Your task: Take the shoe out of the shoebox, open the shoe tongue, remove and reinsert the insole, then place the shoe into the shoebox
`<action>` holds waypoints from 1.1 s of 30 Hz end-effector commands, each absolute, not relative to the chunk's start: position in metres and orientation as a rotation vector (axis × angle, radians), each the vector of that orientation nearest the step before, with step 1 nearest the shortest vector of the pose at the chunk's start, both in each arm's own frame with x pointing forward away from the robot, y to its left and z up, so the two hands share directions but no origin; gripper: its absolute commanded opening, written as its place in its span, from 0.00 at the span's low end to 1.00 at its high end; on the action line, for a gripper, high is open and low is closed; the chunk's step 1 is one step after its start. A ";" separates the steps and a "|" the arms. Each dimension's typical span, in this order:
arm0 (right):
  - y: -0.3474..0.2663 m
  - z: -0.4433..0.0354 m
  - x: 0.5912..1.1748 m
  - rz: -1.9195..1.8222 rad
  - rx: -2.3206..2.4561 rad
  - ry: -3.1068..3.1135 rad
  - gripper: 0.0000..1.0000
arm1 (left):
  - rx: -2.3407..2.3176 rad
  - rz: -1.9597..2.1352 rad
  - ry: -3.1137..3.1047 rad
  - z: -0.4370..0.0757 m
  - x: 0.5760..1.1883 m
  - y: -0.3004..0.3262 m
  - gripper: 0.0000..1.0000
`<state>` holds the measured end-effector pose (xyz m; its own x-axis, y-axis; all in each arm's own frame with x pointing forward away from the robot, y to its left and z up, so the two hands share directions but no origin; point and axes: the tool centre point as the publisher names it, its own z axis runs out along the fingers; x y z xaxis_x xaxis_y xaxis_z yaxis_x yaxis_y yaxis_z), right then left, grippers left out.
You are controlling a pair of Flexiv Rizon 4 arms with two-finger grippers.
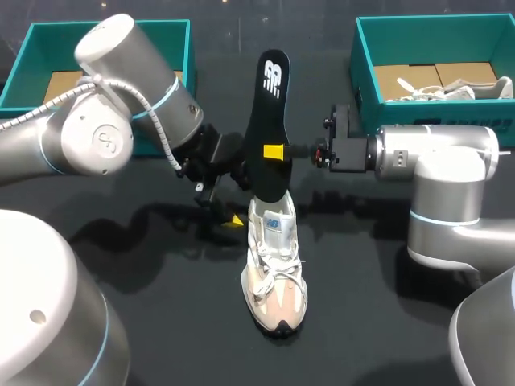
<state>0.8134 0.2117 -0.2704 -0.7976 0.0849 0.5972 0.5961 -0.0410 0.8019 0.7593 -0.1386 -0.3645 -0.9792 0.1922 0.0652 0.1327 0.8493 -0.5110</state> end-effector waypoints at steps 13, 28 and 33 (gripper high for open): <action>0.207 -0.279 0.811 -1.891 -0.644 -1.901 0.00 | -0.255 0.803 -2.894 -0.363 0.755 -0.137 1.00; 0.215 -0.287 0.809 -1.864 -0.534 -1.943 0.00 | -0.255 0.803 -2.894 -0.363 0.755 -0.137 1.00; 0.214 -0.291 0.805 -1.860 -0.513 -1.957 0.00 | -0.255 0.803 -2.894 -0.363 0.755 -0.137 1.00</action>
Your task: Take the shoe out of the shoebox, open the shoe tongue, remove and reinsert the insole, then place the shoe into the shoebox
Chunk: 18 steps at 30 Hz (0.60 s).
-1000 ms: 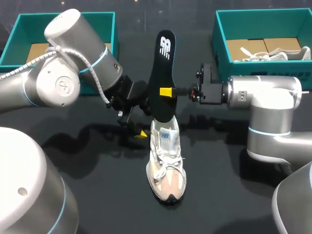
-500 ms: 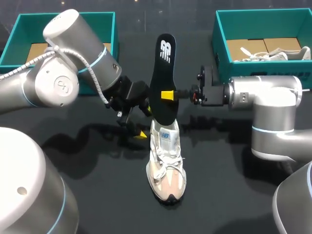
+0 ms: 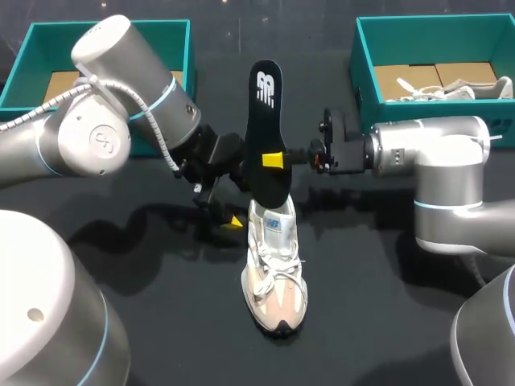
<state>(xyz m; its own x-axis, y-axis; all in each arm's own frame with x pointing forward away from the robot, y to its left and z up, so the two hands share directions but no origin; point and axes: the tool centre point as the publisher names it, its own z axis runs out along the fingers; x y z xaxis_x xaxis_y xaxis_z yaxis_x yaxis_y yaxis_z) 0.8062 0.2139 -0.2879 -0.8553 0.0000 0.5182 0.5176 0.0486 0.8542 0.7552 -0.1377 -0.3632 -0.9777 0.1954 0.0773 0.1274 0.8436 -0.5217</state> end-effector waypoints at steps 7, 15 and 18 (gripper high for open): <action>0.215 -0.296 0.797 -1.846 -0.473 -1.980 0.00 | -0.255 0.803 -2.894 -0.363 0.755 -0.137 1.00; 0.216 -0.305 0.787 -1.834 -0.444 -1.983 0.00 | -0.255 0.803 -2.894 -0.363 0.755 -0.137 1.00; 0.215 -0.309 0.783 -1.834 -0.443 -1.978 0.00 | -0.255 0.803 -2.894 -0.363 0.755 -0.137 1.00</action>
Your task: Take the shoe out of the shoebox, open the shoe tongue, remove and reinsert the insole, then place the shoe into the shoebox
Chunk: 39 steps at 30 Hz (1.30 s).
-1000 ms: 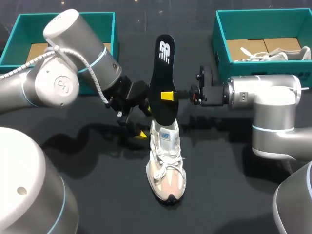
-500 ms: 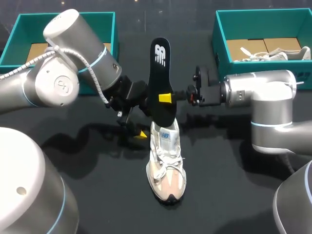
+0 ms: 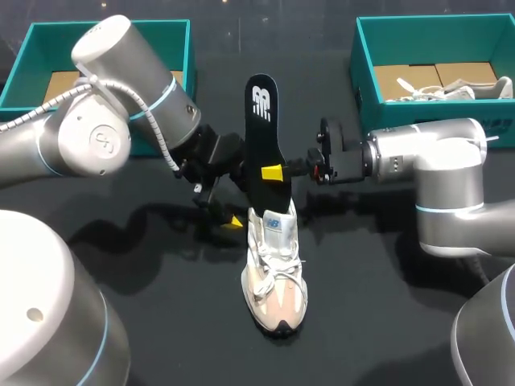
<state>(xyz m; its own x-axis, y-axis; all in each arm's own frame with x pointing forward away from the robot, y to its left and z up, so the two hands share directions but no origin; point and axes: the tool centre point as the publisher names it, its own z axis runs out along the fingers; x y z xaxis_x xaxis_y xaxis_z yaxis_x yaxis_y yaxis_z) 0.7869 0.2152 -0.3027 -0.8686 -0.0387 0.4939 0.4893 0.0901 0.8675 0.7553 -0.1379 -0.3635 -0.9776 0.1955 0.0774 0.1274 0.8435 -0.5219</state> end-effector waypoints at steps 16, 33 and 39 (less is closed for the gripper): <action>0.213 -0.338 0.756 -1.807 -0.550 -1.944 0.00 | -0.255 0.803 -2.894 -0.363 0.755 -0.137 1.00; 0.208 -0.356 0.731 -1.748 -0.648 -1.921 0.00 | -0.255 0.803 -2.894 -0.363 0.755 -0.137 1.00; 0.207 -0.346 0.732 -1.795 -0.611 -1.929 0.00 | -0.255 0.803 -2.894 -0.363 0.755 -0.137 1.00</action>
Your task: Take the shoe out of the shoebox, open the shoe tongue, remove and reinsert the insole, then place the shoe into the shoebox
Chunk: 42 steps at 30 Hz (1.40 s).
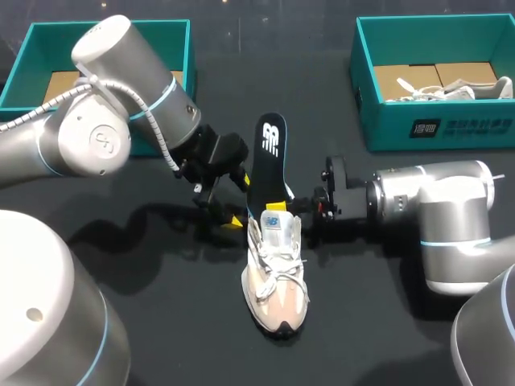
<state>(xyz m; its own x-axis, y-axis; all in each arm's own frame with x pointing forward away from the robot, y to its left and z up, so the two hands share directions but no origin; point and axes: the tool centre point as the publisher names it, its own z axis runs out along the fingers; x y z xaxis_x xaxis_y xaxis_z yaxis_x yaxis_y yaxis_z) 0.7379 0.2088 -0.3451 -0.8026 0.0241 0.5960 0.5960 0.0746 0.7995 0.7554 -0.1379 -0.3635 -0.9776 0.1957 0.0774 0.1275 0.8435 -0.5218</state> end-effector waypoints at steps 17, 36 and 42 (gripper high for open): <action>0.202 -0.340 0.740 -1.894 -0.655 -1.925 0.00 | -0.255 0.803 -2.894 -0.363 0.755 -0.137 1.00; 0.214 -0.334 0.737 -1.810 -0.524 -1.956 0.23 | -0.255 0.803 -2.894 -0.363 0.755 -0.137 1.00; 0.215 -0.329 0.737 -1.806 -0.501 -1.969 0.25 | -0.255 0.803 -2.894 -0.363 0.755 -0.137 1.00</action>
